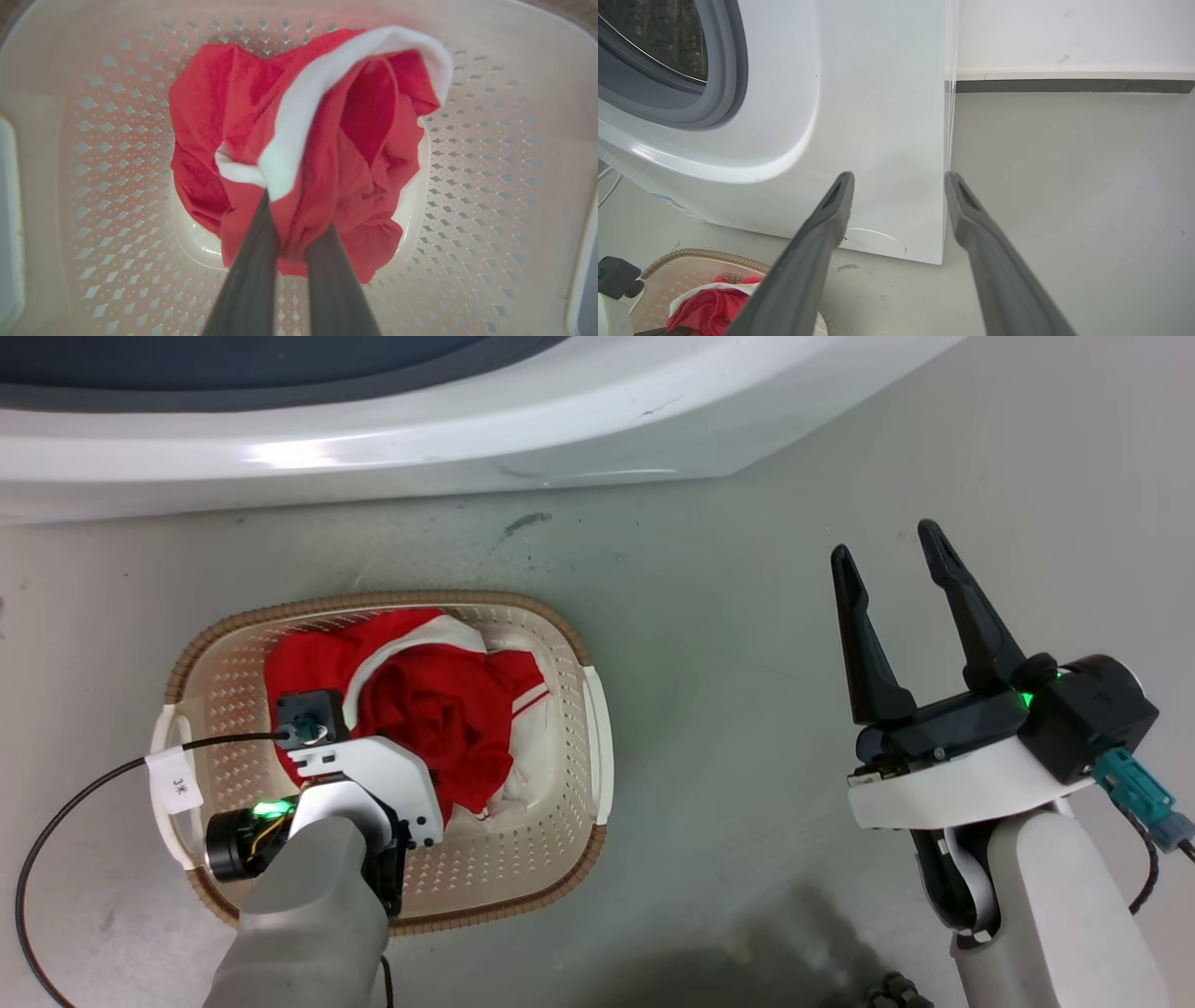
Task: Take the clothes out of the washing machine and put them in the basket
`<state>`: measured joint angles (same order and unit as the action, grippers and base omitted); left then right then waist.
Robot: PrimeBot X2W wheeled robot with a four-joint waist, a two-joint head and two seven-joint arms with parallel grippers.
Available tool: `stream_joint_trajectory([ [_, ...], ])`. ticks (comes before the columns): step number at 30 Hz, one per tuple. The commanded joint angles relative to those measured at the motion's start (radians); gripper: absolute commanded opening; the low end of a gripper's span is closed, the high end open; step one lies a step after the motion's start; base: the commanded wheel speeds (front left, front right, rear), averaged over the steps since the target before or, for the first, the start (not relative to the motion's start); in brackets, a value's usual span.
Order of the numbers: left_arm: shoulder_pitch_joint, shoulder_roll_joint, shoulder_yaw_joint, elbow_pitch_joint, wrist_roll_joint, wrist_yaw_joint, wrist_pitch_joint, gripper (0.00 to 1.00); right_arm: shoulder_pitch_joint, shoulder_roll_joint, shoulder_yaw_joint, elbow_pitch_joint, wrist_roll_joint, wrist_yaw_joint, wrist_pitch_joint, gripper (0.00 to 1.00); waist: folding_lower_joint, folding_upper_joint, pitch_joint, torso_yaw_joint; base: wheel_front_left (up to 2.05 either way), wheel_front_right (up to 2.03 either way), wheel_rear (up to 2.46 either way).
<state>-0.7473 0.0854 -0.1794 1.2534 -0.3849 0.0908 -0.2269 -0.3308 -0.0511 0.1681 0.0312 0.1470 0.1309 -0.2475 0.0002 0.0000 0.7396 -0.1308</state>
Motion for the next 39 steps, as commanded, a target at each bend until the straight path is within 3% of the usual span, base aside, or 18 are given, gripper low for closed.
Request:
stream_joint_trajectory([
  [1, -0.010, 0.008, 0.002, 0.009, -0.005, 0.009, 0.006, 0.00, -0.016, 0.002, 0.002, 0.005, 0.001, 0.000, -0.009, 1.00, -0.0002, 0.0000, 0.011, -0.004, 0.00, 0.00, 0.00],
  [6, -0.013, 0.011, 0.007, 0.024, -0.017, 0.023, 0.022, 0.00, -0.028, 0.002, 0.003, 0.020, -0.001, 0.000, -0.013, 1.00, -0.0002, 0.0000, 0.016, -0.004, 0.00, 0.00, 0.00],
  [8, -0.007, 0.009, 0.006, 0.027, -0.023, 0.024, 0.030, 0.35, -0.030, 0.002, 0.002, 0.027, -0.005, 0.000, -0.015, 1.00, -0.0002, 0.0000, 0.007, -0.001, 0.00, 0.00, 0.00],
  [9, -0.002, 0.007, 0.007, 0.029, -0.023, 0.026, 0.027, 0.96, -0.031, 0.002, 0.001, 0.030, -0.007, 0.000, -0.015, 1.00, -0.0002, 0.0000, -0.001, 0.000, 0.00, 0.00, 0.00],
  [10, 0.003, 0.006, 0.004, 0.030, -0.022, 0.029, 0.027, 1.00, -0.031, 0.002, 0.001, 0.034, -0.008, 0.000, -0.015, 1.00, -0.0002, 0.0000, -0.010, 0.002, 0.00, 0.00, 0.00],
  [30, 0.165, -0.026, -0.035, -0.014, -0.034, -0.045, -0.037, 1.00, 0.144, 0.001, -0.079, 0.043, -0.047, 0.000, 0.019, 1.00, -0.0002, 0.0000, -0.407, 0.091, 0.00, 0.00, 0.00],
  [39, 0.254, -0.028, -0.010, -0.412, 0.052, -0.028, -0.038, 1.00, 0.223, 0.001, -0.121, 0.008, -0.079, 0.000, 0.053, 1.00, -0.0002, 0.0000, -0.520, 0.121, 0.00, 0.00, 0.00],
])
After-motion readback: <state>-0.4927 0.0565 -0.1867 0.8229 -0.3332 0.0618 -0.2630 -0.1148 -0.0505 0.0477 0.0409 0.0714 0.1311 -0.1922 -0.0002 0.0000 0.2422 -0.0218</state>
